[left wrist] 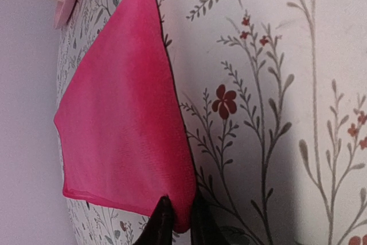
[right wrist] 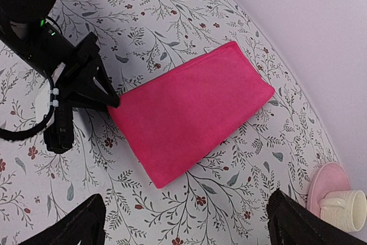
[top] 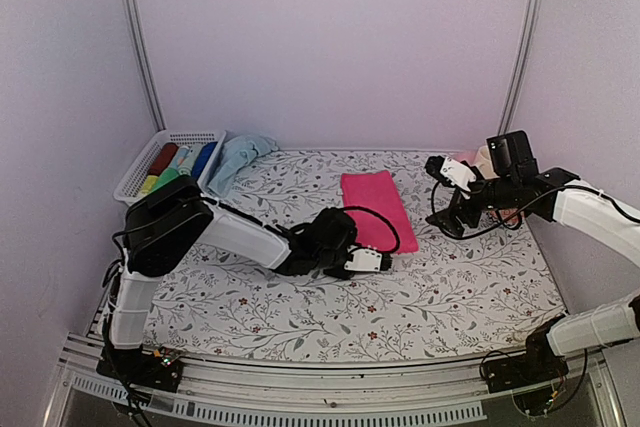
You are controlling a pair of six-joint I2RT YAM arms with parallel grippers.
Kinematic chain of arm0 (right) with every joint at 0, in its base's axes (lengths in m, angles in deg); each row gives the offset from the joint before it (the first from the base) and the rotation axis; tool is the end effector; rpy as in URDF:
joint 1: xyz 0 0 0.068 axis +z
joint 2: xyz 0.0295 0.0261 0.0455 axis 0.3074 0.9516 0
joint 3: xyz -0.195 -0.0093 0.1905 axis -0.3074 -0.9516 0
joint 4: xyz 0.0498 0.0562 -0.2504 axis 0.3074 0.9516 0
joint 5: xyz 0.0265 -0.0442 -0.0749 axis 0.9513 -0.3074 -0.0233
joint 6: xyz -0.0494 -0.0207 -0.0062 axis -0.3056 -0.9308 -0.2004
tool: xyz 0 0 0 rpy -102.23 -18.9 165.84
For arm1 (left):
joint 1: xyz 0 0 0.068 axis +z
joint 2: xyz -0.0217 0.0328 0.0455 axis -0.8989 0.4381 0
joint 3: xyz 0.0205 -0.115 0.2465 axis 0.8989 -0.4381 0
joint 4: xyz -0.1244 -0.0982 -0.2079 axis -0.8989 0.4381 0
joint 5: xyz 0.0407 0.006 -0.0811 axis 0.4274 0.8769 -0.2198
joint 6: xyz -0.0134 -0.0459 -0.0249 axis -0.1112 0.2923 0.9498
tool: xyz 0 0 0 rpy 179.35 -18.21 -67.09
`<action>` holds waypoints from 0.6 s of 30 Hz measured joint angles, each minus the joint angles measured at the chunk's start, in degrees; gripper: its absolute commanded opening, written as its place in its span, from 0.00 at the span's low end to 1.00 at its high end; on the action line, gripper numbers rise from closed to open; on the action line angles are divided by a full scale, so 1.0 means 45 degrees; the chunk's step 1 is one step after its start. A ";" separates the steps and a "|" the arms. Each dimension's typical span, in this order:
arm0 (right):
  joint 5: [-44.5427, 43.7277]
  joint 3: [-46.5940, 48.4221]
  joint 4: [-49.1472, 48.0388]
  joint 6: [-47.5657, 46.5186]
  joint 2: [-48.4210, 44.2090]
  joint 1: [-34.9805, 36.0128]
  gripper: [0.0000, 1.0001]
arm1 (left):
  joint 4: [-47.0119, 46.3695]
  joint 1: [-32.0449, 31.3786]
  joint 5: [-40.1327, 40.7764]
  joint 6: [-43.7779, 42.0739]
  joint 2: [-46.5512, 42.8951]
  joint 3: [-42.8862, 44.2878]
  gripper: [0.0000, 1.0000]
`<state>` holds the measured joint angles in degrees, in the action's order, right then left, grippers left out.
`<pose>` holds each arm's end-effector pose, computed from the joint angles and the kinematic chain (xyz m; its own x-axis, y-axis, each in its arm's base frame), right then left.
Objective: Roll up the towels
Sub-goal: Pick up the towel from the center of the board.
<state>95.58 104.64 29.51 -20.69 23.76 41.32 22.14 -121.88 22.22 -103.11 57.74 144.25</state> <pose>0.2385 0.1147 0.2822 -0.0939 -0.6907 -0.7170 -0.8266 0.4555 -0.3306 0.2507 -0.3887 0.1020 0.4520 0.8160 -0.3605 0.7061 -0.0803 0.7035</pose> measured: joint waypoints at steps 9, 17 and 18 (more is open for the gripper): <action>0.0491 -0.0908 -0.0189 -0.0806 -0.0729 -0.0044 0.99 | 0.0296 0.0000 -0.0097 0.0991 0.0107 0.0151 0.00; 0.2477 -0.2977 -0.1073 -0.3211 -0.2370 -0.0039 1.00 | 0.1200 0.0029 -0.1175 0.2652 -0.0991 -0.0889 0.00; 0.2817 -0.3366 -0.1234 -0.3653 -0.2540 -0.0019 1.00 | 0.1341 0.0029 -0.1379 0.2924 -0.1156 -0.1044 0.00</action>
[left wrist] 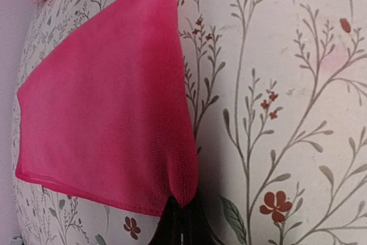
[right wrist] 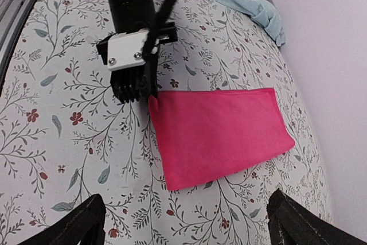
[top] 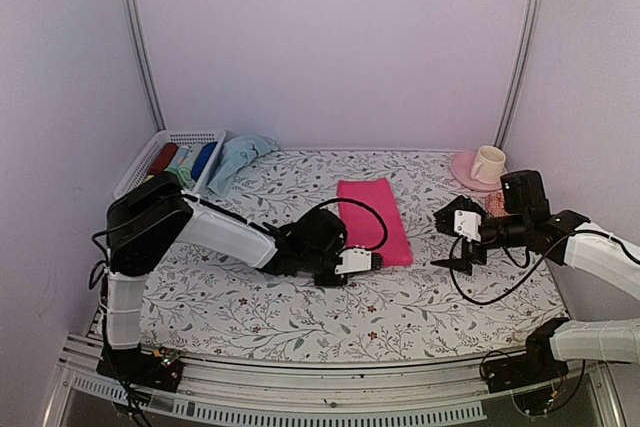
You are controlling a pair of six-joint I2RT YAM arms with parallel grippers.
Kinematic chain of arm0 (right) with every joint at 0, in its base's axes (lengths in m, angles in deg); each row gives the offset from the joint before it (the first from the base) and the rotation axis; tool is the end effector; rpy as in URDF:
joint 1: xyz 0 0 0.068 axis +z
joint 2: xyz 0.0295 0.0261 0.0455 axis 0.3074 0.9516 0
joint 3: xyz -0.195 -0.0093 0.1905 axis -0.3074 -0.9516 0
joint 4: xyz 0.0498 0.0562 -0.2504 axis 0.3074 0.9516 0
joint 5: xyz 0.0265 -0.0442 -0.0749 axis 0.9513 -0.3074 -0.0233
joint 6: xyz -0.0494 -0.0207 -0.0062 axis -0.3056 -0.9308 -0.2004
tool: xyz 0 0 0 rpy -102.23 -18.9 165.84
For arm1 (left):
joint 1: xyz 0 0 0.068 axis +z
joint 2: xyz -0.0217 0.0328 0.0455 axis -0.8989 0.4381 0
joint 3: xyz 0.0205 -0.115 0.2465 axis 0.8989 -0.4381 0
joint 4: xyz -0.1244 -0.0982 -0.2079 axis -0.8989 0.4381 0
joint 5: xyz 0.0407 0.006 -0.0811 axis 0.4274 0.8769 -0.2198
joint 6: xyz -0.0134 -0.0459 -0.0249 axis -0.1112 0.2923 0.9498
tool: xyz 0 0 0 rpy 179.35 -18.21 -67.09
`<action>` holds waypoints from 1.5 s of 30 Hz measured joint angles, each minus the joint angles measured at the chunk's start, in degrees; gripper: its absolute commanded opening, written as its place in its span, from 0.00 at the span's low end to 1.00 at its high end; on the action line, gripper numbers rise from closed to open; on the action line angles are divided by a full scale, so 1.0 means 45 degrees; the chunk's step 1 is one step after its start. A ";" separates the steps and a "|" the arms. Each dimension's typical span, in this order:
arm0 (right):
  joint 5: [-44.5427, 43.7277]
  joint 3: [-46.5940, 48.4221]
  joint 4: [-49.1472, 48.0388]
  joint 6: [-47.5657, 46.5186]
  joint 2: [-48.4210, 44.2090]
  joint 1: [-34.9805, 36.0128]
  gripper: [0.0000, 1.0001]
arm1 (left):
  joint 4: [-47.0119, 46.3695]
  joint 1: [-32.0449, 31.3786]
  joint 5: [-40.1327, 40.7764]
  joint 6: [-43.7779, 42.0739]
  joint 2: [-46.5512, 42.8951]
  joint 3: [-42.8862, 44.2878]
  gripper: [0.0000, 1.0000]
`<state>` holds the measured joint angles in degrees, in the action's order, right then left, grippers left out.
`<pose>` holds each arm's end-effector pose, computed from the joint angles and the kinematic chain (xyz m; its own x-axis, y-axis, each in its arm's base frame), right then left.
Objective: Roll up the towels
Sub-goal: Pick up the towel from the center of the board.
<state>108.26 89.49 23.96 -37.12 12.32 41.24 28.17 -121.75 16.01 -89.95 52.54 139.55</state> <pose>0.1909 0.1017 0.2477 0.2516 -0.6660 -0.7023 -0.8672 0.1670 -0.4691 0.2349 -0.3689 0.1090 0.2870 0.8125 -0.5074 0.8579 0.0176 0.5135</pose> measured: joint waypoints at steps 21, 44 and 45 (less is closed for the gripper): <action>-0.3065 -0.2827 -0.6858 -0.3177 0.4590 0.3764 0.76 | 0.0855 0.0787 -0.4143 0.3405 -0.1379 -0.1175 0.00; -0.5017 -0.2895 -0.8456 -0.2278 0.6101 0.3910 0.25 | 0.1132 0.1506 -0.5819 0.4158 -0.1467 -0.1185 0.00; -0.4920 -0.2895 -0.8359 -0.2273 0.6101 0.3910 0.21 | 0.1132 0.1511 -0.5824 0.4163 -0.1467 -0.1185 0.00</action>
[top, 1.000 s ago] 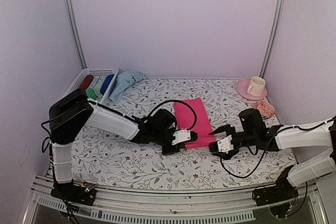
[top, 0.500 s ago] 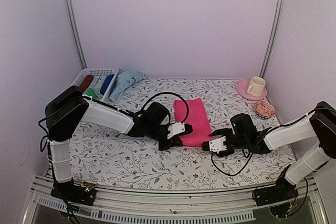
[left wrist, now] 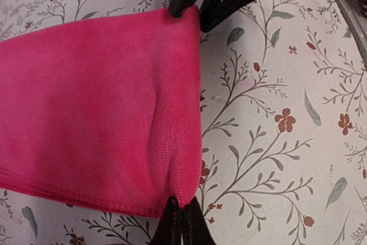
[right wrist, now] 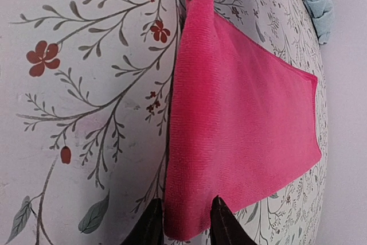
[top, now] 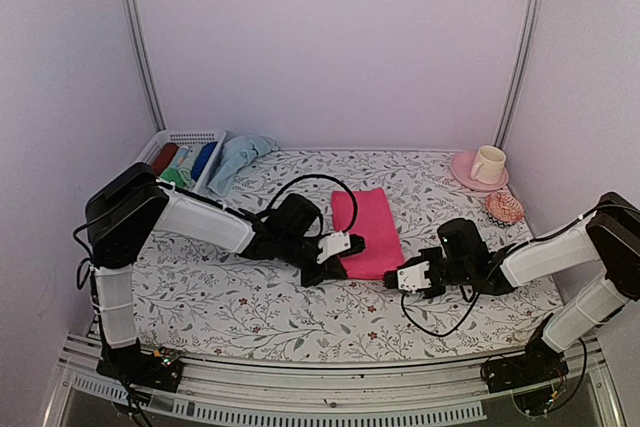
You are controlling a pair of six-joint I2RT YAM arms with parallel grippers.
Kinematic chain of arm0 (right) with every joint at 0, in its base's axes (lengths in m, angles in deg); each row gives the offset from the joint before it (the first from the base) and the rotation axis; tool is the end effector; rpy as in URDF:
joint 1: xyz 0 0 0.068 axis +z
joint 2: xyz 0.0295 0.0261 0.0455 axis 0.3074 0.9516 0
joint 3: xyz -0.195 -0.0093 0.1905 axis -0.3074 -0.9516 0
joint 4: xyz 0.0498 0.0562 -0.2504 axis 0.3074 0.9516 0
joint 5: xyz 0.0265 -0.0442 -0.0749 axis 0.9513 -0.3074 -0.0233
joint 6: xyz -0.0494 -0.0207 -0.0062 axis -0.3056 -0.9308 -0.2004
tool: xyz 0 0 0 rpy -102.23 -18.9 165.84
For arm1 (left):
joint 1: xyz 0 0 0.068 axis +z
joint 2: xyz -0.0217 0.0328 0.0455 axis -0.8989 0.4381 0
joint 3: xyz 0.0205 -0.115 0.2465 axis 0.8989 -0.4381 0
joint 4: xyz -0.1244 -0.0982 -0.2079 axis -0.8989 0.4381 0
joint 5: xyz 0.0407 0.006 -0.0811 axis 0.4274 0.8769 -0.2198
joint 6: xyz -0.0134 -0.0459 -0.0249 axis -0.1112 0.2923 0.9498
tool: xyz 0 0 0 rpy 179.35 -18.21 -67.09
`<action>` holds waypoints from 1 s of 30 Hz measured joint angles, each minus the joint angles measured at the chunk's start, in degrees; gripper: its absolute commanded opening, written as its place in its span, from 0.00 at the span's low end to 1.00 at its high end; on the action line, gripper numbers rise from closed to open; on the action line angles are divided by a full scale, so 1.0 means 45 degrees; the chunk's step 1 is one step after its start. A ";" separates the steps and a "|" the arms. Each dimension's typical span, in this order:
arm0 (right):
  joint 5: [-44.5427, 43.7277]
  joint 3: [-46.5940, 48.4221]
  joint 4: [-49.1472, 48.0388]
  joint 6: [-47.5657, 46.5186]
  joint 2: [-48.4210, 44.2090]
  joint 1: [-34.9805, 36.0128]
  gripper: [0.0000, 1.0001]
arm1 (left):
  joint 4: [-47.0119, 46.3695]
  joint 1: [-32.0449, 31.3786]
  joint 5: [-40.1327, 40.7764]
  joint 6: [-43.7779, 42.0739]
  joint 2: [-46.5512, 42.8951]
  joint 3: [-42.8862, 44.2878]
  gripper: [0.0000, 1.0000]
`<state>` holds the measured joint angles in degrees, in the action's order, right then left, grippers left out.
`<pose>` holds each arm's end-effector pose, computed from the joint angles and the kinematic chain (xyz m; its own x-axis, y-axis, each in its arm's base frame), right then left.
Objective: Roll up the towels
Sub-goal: Pick up the towel from the center of the board, then roll the towel at the center of the board.
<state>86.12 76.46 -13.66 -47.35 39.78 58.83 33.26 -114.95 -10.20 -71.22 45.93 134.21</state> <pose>0.1916 0.1725 0.1223 0.4519 -0.7998 -0.3952 -0.7535 -0.1050 -0.6490 0.2454 -0.3247 0.1249 -0.0690 0.6751 -0.7345 0.9943 0.1066 0.0046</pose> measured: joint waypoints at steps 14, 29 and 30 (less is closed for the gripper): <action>0.0447 0.0699 0.1846 0.0442 0.0121 -0.0010 0.02 | 0.0034 0.0000 0.0053 0.0010 -0.0121 -0.0296 0.00; 0.2239 0.1695 0.4187 0.1073 -0.0801 -0.0539 0.02 | 0.0155 -0.0345 0.0155 0.0058 -0.0903 -0.1001 0.21; 0.2331 0.1763 0.4303 0.1137 -0.0801 -0.0554 0.02 | 0.0209 -0.0374 0.0165 0.0073 -0.0903 -0.1001 0.27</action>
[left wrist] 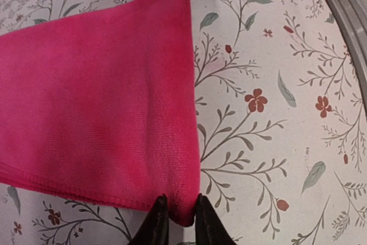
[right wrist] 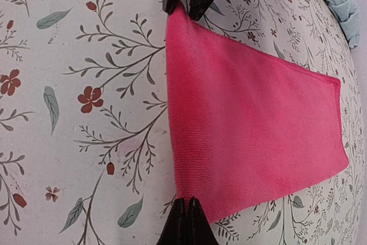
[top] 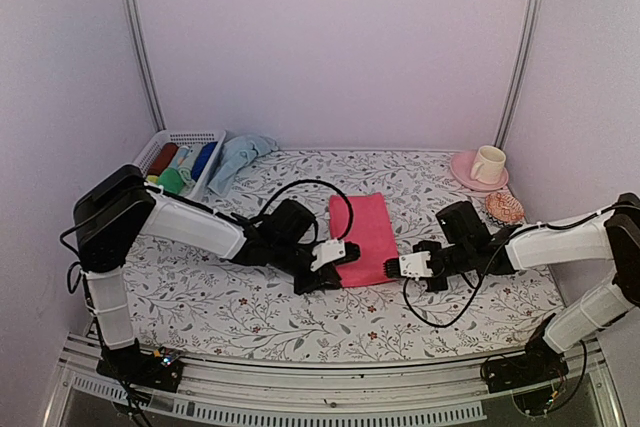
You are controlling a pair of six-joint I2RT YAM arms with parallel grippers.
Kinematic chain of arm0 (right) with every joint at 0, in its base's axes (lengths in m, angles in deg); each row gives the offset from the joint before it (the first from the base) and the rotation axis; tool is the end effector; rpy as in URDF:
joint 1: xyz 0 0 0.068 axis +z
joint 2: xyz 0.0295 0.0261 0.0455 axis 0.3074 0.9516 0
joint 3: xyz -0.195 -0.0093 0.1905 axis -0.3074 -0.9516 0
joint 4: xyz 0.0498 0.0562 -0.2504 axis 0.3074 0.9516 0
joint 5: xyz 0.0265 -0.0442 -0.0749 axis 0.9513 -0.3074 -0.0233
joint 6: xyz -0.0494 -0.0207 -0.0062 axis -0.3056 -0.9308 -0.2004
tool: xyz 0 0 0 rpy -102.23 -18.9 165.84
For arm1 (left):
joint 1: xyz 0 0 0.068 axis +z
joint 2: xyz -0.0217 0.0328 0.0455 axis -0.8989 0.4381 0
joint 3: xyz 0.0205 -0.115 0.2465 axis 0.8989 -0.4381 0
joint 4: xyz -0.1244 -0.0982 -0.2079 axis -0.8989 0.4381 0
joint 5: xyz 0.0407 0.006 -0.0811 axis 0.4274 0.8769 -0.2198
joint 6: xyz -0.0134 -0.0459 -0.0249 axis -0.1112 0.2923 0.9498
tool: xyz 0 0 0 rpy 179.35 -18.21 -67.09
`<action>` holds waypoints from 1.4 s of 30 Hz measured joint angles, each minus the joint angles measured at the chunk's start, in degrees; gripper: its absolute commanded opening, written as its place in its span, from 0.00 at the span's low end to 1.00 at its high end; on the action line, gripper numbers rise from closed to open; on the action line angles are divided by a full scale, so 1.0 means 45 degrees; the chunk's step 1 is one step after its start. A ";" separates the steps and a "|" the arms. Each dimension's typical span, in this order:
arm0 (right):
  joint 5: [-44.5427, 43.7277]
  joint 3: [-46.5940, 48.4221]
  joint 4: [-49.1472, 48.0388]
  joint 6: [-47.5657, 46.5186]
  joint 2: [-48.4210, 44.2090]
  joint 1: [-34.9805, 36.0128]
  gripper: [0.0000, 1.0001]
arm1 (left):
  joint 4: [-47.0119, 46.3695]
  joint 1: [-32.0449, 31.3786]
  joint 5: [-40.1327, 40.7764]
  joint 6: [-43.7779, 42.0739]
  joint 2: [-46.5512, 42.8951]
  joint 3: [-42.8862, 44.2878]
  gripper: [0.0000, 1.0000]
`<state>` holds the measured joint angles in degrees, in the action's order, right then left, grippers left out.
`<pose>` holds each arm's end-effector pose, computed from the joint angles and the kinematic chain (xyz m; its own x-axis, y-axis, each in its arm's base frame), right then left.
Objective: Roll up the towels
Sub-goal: Roll the towel at the center of the board.
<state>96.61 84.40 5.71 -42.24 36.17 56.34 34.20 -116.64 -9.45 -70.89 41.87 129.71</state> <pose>0.1990 0.1721 0.1497 0.3589 -0.7675 -0.5311 -0.8851 -0.0993 -0.4546 0.2238 -0.3155 0.1288 -0.0657 0.6941 -0.7169 0.9959 0.0898 -0.0044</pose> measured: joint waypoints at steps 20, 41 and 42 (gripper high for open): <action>0.0704 0.0967 0.1836 0.0442 0.0826 -0.0427 0.02 | -0.1462 -0.1345 0.1661 -0.0627 -0.0005 -0.0306 0.92; 0.0772 0.1044 0.2089 0.0568 0.1083 -0.0583 0.02 | -0.4080 -0.0743 -0.1248 -0.0044 0.1695 0.0010 0.36; 0.0772 0.1054 0.2098 0.0573 0.1083 -0.0583 0.02 | -0.4216 -0.0743 -0.1297 0.0073 0.1695 -0.0078 0.36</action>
<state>100.09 89.14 15.15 -39.66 41.04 53.72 15.23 -119.98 -15.29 -70.56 49.50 129.36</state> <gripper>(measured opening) 0.023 0.353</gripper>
